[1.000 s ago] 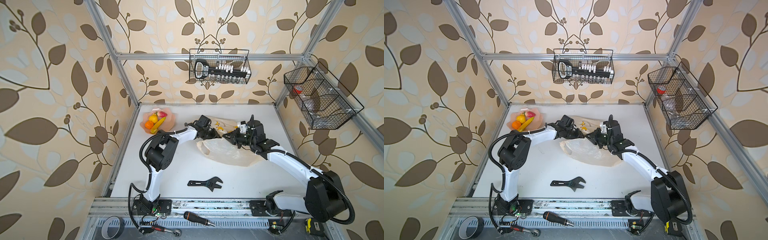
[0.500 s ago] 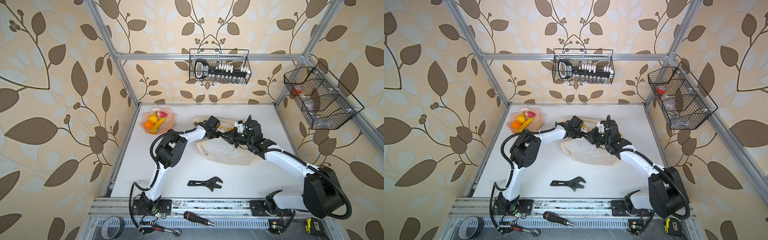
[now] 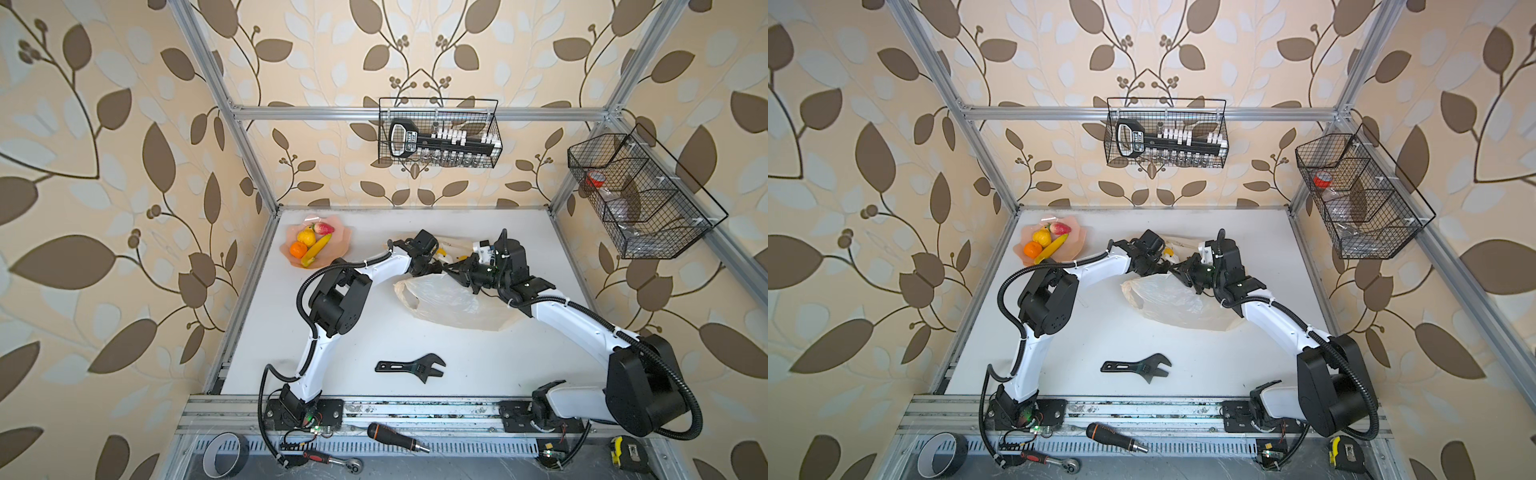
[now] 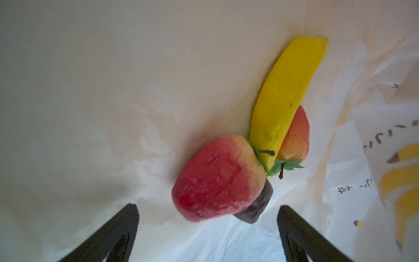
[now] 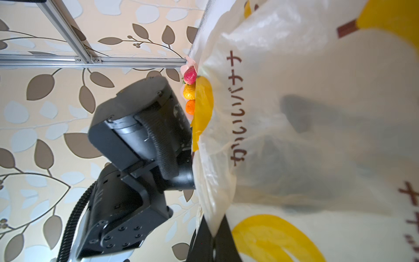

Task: Place the fruits into the plastic bag
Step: Place the fruit in the plastic bag, then pick up the fruit from the plate.

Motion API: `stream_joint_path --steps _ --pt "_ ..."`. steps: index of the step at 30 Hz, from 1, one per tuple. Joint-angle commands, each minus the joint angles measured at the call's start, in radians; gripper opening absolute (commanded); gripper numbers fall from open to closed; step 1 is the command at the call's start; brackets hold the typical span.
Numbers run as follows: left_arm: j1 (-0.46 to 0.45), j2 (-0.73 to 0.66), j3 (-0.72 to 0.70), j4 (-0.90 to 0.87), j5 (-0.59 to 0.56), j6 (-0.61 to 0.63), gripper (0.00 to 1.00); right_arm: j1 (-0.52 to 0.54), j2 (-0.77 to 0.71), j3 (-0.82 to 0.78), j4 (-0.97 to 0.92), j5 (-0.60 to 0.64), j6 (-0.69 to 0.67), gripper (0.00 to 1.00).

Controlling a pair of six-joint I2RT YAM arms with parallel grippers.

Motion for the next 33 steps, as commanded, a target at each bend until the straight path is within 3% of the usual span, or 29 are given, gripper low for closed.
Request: stream_joint_path --steps 1,5,12,18,22,26,33 --pt "0.054 -0.146 0.006 -0.157 -0.081 0.147 0.97 -0.011 -0.026 0.014 -0.024 -0.009 -0.007 0.00" --pt "0.118 -0.240 -0.060 -0.194 -0.099 0.205 0.97 -0.023 -0.022 0.013 -0.028 -0.009 -0.011 0.00" --pt "0.214 -0.314 -0.024 -0.358 -0.113 0.353 0.97 -0.028 0.002 0.032 -0.025 -0.015 -0.015 0.00" --pt "0.385 -0.395 -0.024 -0.477 -0.284 0.438 0.97 -0.027 0.011 0.045 -0.029 -0.020 -0.019 0.00" --pt "0.502 -0.390 0.045 -0.537 -0.394 0.520 0.96 -0.027 0.019 0.049 -0.030 -0.021 -0.021 0.00" --pt "0.593 -0.366 0.102 -0.520 -0.453 0.570 0.89 -0.027 0.021 0.053 -0.032 -0.021 -0.022 0.00" --pt "0.656 -0.281 0.199 -0.516 -0.504 0.612 0.83 -0.027 0.014 0.054 -0.048 -0.018 -0.031 0.00"
